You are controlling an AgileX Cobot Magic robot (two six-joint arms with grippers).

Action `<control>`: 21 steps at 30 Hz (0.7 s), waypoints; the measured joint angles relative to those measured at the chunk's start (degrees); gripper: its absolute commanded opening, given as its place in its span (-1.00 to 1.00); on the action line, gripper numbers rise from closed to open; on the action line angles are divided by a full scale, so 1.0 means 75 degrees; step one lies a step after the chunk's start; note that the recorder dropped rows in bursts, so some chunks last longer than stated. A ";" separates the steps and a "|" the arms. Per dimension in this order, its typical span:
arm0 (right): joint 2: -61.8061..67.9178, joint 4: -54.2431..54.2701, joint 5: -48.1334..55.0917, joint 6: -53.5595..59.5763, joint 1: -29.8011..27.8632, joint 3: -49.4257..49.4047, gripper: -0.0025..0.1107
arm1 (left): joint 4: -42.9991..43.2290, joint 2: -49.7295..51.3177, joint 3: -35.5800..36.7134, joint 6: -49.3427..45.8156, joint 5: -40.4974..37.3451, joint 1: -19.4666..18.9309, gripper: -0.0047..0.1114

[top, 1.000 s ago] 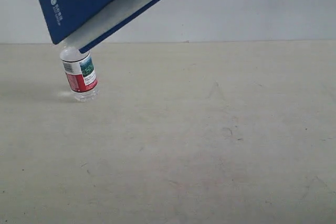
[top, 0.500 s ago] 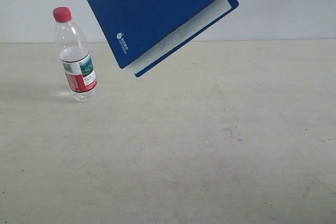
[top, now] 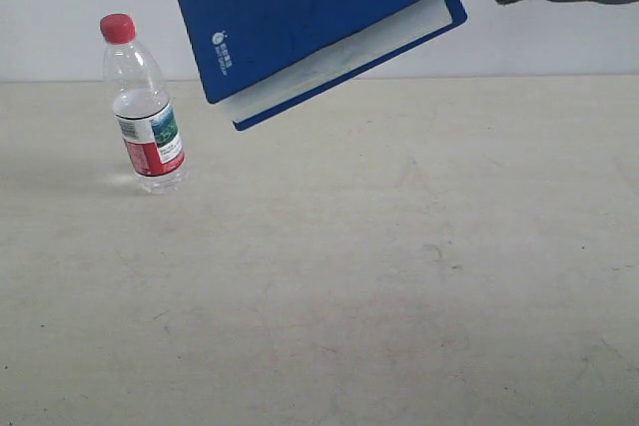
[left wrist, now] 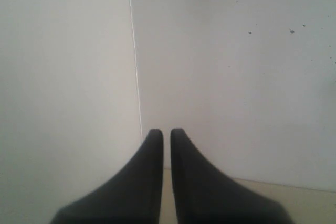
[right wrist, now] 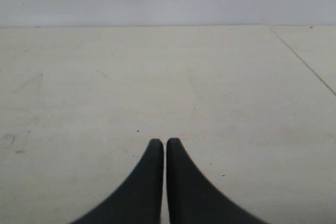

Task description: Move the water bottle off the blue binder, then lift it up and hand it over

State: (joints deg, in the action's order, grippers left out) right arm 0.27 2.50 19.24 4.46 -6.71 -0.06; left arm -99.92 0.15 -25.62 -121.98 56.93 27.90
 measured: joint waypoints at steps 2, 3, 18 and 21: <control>0.0000 -0.0020 0.0005 0.0413 0.0000 0.0000 -0.96 | 0.0000 0.0000 0.0000 0.0000 0.0000 0.0000 -0.84; 0.0000 -0.0020 0.0005 0.0494 0.0000 0.0000 -0.96 | 0.0000 0.0000 0.0000 0.0000 0.0000 0.0000 -0.84; 0.0000 0.0000 0.0018 0.0087 0.0000 0.0000 -0.96 | 0.0000 0.0000 0.0000 0.0000 0.0000 0.0000 -0.84; 0.0000 0.0000 0.0018 0.0087 0.0000 0.0000 -0.96 | 0.0000 0.0000 0.0000 0.0000 0.0000 0.0000 -0.84</control>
State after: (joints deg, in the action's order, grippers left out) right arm 0.27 2.49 19.38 5.11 -6.71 -0.06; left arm -99.92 0.15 -25.62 -121.98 56.93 27.90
